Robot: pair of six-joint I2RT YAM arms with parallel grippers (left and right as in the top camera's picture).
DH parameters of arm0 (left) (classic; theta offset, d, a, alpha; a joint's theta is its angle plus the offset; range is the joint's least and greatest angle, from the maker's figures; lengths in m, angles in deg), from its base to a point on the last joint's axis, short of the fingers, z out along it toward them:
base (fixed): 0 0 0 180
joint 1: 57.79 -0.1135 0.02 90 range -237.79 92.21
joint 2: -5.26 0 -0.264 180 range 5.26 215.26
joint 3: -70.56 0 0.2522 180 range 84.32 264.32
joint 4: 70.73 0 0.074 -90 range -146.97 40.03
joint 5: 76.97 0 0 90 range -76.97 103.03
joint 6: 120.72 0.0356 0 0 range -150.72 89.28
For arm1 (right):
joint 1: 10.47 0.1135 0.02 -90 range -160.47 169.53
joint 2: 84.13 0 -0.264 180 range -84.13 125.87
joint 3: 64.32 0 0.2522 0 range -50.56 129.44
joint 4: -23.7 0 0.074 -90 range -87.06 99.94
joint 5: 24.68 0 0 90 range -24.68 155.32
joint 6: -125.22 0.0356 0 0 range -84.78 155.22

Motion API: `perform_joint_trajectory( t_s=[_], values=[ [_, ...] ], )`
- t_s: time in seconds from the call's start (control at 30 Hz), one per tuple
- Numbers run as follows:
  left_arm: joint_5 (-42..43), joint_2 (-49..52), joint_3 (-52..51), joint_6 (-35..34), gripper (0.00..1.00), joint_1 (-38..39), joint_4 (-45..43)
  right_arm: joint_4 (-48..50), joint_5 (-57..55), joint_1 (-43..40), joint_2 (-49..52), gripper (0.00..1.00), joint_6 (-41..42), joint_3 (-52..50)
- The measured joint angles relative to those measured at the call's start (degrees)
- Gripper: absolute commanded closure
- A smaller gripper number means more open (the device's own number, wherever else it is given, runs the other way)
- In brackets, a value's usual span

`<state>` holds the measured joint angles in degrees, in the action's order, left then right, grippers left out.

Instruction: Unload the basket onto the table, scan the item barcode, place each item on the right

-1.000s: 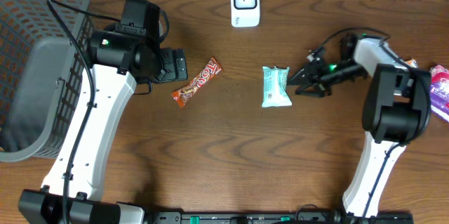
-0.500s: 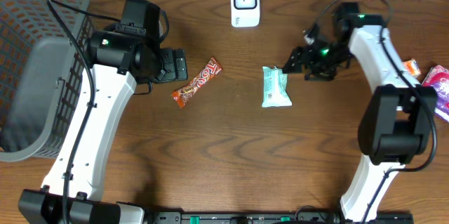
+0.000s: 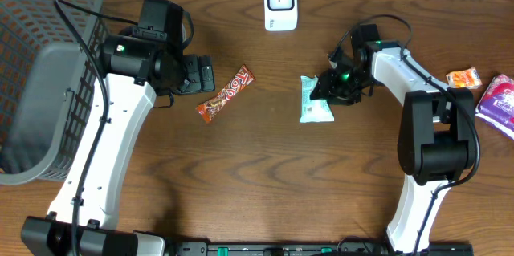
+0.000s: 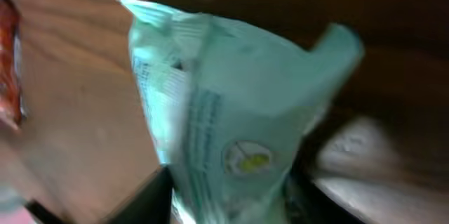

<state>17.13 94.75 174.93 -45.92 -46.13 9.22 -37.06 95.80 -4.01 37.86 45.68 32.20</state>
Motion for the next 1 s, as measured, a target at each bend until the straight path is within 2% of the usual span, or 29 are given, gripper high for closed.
perform_joint_trajectory(
  t_s=[0.03, 0.2, 0.4, 0.53, 0.63, 0.8, 1.0],
  values=[
    [0.02, 0.0, 0.0, 0.0, 0.02, 0.0, 0.0, 0.33, 0.55, -0.04, 0.0, 0.99, -0.07, -0.35],
    [0.02, 0.0, 0.0, 0.0, 0.02, 0.0, 0.02, -0.76, 2.19, -0.22, -0.07, 0.99, -0.02, -0.24],
    [0.02, 0.0, 0.0, 0.0, 0.02, 0.0, 0.0, -13.35, -6.86, 0.15, -0.07, 0.99, 1.38, 8.02],
    [0.04, 0.0, 0.0, 0.0, 0.02, 0.0, 0.0, -22.01, -22.62, 2.27, -0.33, 0.99, 6.01, 18.6],
    [0.02, 0.0, 0.0, 0.0, 0.02, 0.0, 0.0, -24.0, -36.02, 5.81, -1.14, 0.99, 10.05, 21.49],
    [0.0, 0.0, 0.0, 0.0, 0.02, 0.0, 0.0, -21.97, -58.82, 13.46, -1.4, 0.98, 16.57, 17.77],
    [0.0, 0.0, 0.0, -0.02, 0.02, 0.0, 0.0, -17.62, -70.01, 18.14, 0.39, 0.95, 19.34, 10.1]
  ],
)
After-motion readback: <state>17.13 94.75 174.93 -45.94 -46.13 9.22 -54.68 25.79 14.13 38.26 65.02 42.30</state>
